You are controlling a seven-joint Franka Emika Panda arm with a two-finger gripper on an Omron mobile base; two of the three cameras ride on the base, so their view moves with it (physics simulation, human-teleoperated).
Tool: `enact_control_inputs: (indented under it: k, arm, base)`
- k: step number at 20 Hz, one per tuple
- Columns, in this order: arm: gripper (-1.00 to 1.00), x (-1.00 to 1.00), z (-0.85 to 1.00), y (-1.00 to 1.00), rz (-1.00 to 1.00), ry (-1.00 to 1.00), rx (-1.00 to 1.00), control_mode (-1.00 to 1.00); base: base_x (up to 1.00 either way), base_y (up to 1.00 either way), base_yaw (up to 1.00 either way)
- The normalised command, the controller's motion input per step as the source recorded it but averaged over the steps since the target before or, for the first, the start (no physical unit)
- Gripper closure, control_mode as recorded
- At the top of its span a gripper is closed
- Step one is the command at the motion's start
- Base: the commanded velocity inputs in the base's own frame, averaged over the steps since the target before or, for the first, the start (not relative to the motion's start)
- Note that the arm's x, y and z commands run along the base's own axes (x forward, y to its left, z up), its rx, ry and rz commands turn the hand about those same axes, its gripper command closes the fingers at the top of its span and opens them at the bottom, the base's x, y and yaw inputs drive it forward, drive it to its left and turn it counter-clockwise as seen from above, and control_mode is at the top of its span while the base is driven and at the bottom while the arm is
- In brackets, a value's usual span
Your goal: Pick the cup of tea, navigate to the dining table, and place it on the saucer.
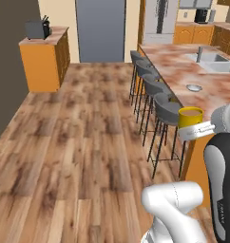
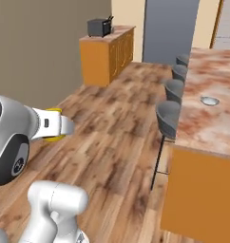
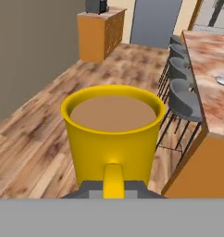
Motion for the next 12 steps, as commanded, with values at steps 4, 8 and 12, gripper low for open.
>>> enact_control_inputs:
  k: [4,8,12]
  arm:
    - [1.0,0.0,0.0,0.0,0.0,0.0,0.0,1.0]
    - [1.0,0.0,0.0,0.0,0.0,0.0,0.0,1.0]
    - [1.0,0.0,0.0,0.0,0.0,0.0,0.0,1.0]
  base:
    - [0.88,0.86,-0.59]
    - [0.93,0.75,-0.64]
    - [0.94,0.74,-0.65]
